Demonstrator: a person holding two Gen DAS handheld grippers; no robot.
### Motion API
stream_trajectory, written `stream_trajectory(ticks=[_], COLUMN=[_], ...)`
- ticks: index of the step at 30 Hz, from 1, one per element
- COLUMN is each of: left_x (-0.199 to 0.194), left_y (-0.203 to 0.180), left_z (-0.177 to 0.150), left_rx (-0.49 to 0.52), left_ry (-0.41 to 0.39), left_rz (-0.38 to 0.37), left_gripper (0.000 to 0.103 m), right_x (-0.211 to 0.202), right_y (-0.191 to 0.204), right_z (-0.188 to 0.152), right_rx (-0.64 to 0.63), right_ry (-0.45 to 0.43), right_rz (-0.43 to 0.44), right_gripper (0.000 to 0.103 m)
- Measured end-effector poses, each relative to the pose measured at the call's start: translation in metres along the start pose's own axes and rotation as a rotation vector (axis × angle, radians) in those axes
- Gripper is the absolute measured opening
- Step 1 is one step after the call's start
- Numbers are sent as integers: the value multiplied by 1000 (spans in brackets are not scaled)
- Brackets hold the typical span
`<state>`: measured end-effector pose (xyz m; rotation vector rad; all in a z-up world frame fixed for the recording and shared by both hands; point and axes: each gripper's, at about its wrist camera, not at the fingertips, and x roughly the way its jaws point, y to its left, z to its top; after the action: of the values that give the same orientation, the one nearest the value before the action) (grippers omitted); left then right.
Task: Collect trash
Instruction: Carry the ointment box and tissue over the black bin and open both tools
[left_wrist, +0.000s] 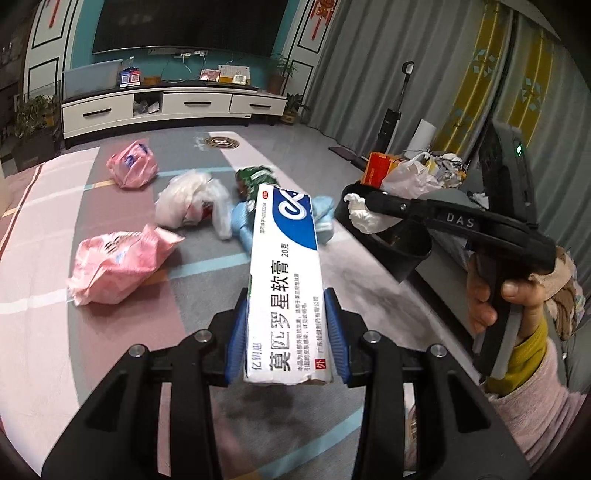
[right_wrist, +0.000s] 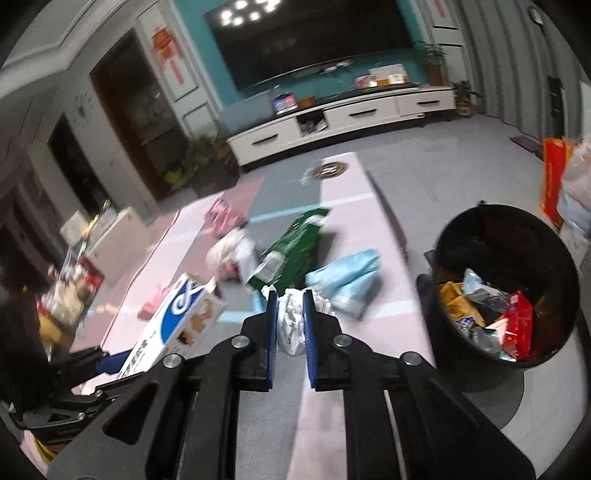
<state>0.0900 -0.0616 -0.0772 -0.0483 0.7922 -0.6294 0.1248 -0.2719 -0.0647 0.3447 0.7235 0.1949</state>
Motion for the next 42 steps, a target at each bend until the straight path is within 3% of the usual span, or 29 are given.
stream_trajectory(ticks=[7, 14, 18, 23, 30, 34, 37, 42], left_x=[23, 72, 113, 161, 215, 226, 228, 211], left_y=[-43, -92, -113, -134, -159, -166, -160, -152], left_z=[35, 77, 93, 104, 110, 112, 113, 110], left_rx=[44, 37, 5, 0, 14, 5, -23, 6], left_ry=[-3, 24, 67, 121, 179, 173, 173, 142], left_rz=[-36, -145, -196, -190, -148, -140, -146, -127], left_gripper=[40, 40, 40, 40, 40, 54, 69, 71], right_x=[-28, -52, -54, -56, -43, -36, -37, -44], right_y=[-48, -101, -127, -153, -194, -206, -219, -218], right_z=[11, 14, 11, 11, 3, -2, -7, -6], right_rx=[124, 229, 296, 366, 537, 614, 683, 701], right_ry=[-85, -154, -157, -182, -186, -186, -194, -216], right_rz=[-55, -233, -266, -295, -251, -242, -235, -227], right_gripper=[14, 14, 14, 15, 16, 28, 53, 53])
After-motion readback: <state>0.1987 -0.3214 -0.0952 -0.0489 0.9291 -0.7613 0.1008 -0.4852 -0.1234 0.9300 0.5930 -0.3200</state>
